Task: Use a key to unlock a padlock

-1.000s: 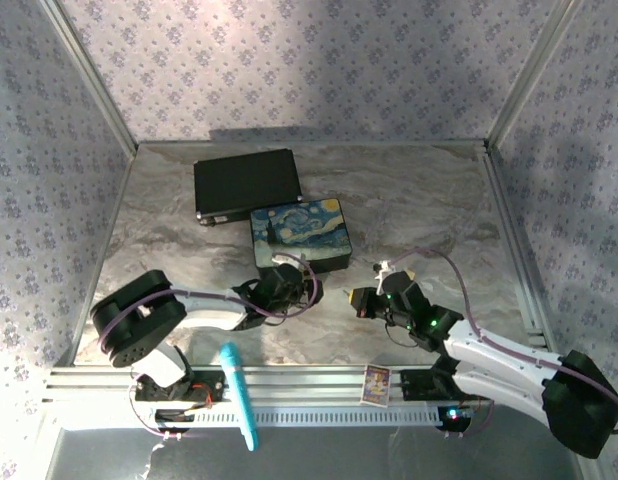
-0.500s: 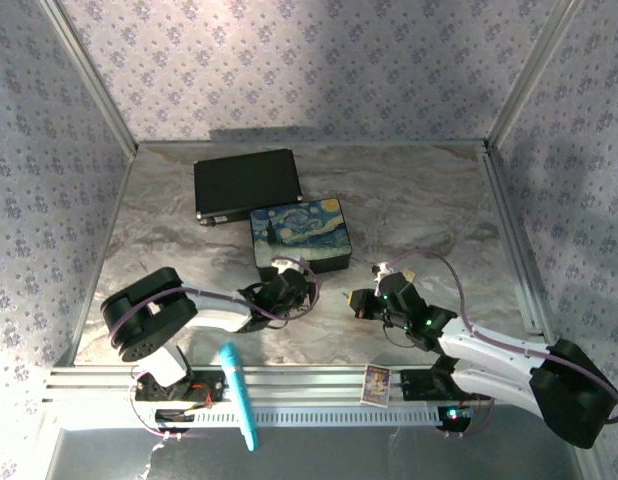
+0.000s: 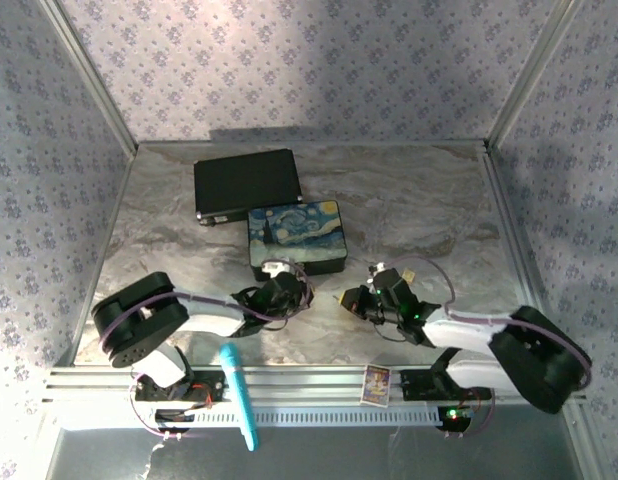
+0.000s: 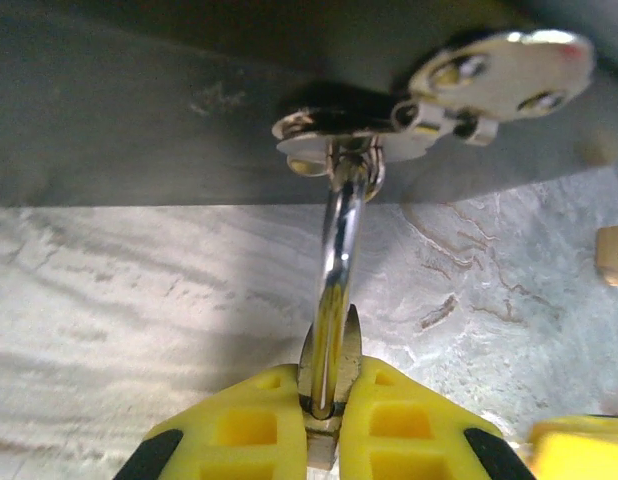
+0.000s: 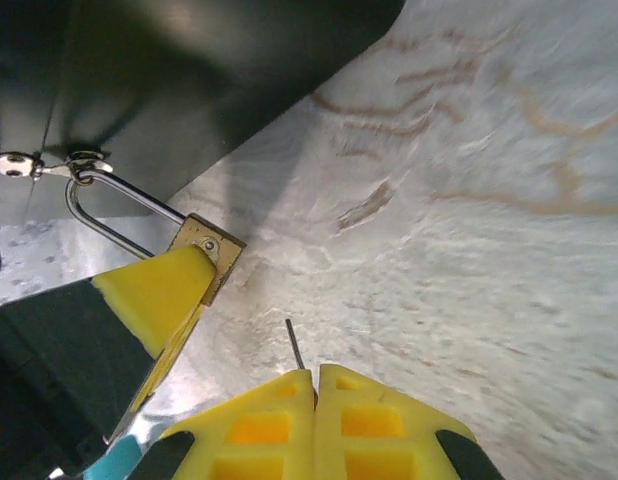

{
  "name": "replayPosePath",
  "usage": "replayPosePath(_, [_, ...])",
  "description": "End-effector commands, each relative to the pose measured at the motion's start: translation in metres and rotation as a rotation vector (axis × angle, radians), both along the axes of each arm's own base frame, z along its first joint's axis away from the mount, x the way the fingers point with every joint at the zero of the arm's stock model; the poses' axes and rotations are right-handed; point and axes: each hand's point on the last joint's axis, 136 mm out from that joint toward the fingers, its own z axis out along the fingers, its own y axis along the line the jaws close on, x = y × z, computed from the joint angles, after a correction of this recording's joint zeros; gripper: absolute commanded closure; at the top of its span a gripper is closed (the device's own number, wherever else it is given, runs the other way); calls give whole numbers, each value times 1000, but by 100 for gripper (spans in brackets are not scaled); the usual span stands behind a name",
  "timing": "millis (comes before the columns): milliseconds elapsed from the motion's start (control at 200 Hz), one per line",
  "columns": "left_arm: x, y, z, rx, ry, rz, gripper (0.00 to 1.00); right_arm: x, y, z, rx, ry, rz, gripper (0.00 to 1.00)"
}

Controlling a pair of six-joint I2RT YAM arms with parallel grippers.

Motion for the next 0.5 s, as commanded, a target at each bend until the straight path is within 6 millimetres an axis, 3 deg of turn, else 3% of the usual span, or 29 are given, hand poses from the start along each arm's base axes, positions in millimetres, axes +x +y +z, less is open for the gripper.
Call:
replayPosePath(0, [5, -1, 18, -129, 45, 73, 99, 8, 31, 28, 192, -7, 63, 100])
replayPosePath(230, [5, -7, 24, -238, 120, 100, 100, 16, 52, 29, 319, 14, 99, 100])
replayPosePath(495, [3, 8, 20, -302, 173, 203, 100, 16, 46, 24, 317, 9, 76, 100])
